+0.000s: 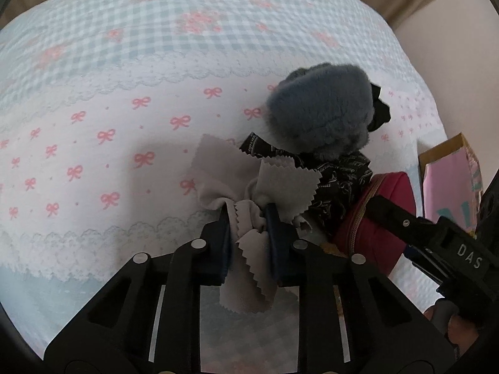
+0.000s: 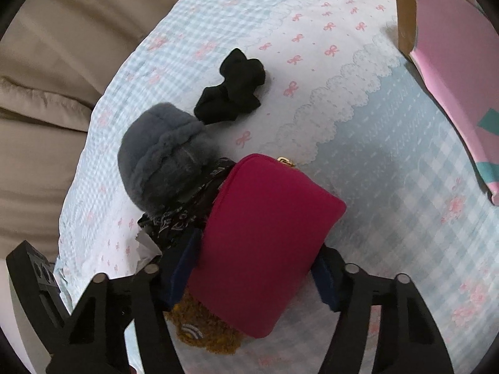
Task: Organize soft objects
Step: 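Grasp the grey cloth with the left tool while the right tool grasps the magenta pouch, then carry the grey cloth and magenta pouch over the box with both tools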
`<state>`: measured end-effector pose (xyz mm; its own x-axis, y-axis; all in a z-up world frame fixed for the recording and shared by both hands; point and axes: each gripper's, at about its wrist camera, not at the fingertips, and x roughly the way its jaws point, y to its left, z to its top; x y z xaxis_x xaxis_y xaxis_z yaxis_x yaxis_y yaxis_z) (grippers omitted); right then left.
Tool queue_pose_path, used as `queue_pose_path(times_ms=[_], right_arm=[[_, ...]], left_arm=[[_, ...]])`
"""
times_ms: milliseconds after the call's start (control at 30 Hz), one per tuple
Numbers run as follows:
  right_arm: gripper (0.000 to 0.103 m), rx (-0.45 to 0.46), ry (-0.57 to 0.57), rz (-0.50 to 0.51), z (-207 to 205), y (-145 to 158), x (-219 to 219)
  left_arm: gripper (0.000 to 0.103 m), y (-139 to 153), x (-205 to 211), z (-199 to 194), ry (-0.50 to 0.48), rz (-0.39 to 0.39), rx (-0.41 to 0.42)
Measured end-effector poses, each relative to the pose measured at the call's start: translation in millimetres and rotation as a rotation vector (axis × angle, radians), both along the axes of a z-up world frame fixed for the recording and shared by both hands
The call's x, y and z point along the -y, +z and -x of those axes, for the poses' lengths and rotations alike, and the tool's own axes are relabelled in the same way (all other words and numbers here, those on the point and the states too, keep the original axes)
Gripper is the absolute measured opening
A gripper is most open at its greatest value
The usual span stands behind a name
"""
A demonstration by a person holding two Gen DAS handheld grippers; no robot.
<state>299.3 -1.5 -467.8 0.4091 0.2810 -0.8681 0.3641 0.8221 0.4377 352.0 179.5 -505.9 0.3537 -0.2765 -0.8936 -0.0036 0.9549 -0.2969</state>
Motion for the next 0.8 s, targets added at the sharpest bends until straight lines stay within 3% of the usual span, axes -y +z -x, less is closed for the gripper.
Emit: queue_pose_path(times_ms=[233,800], right_arm=[[0.047,0.022,0.001,-0.008,6,14,3],[0.046,0.095,0.072,0.016,29,93,-10]], left_arm=[[0.015,21,-9,8,0.023,0.002,0.035],[0.014,113,-30,40,0.075,0.018,0.122]])
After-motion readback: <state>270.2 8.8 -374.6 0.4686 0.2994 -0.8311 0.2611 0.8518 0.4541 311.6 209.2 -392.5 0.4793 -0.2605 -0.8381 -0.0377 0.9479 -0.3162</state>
